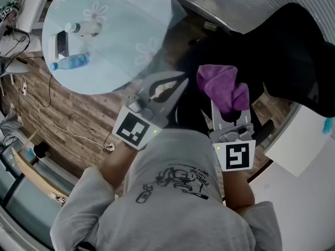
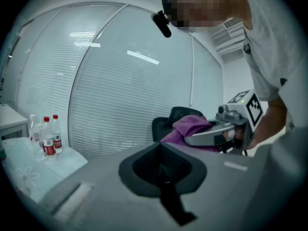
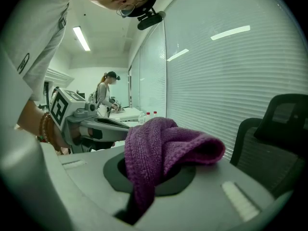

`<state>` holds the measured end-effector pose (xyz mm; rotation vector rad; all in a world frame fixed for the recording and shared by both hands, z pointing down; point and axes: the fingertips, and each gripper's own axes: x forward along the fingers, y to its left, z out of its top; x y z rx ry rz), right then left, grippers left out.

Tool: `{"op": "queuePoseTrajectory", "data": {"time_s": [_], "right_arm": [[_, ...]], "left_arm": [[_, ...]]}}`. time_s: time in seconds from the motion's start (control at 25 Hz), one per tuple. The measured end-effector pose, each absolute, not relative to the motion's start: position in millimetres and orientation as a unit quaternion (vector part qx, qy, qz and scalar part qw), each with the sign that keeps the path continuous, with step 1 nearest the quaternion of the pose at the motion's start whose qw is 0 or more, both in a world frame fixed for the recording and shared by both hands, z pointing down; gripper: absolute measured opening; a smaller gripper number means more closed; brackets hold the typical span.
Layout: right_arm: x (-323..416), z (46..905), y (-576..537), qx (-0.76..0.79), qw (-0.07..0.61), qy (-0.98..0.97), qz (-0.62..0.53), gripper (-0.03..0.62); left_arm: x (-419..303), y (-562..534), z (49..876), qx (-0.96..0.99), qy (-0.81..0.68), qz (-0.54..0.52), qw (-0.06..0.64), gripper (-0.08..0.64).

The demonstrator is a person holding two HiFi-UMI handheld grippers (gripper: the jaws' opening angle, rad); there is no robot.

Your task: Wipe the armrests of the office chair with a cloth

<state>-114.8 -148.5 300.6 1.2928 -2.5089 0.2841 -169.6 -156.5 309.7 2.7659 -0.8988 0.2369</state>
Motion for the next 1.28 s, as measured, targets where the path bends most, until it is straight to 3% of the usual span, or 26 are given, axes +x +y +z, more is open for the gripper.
{"op": "queuePoseTrajectory", "data": {"time_s": [0.92,1.16,1.28], "right_arm": [[-168,485,-170,0.37,0.205,-0.899,0.11,0.031],[-183,572,-153,0.312,0.281,-0.896,0.143,0.031],[-189,591,-153,0.304,0.284,-0.899,0.137,0.031]], "left_arm": [[-194,-173,481,0.93,-0.32,0.115,0.141,0.0],[-196,-171,507,0.929,-0.321,0.119,0.144,0.0],[-197,-170,513,0.927,-0.322,0.121,0.15,0.0]]}}
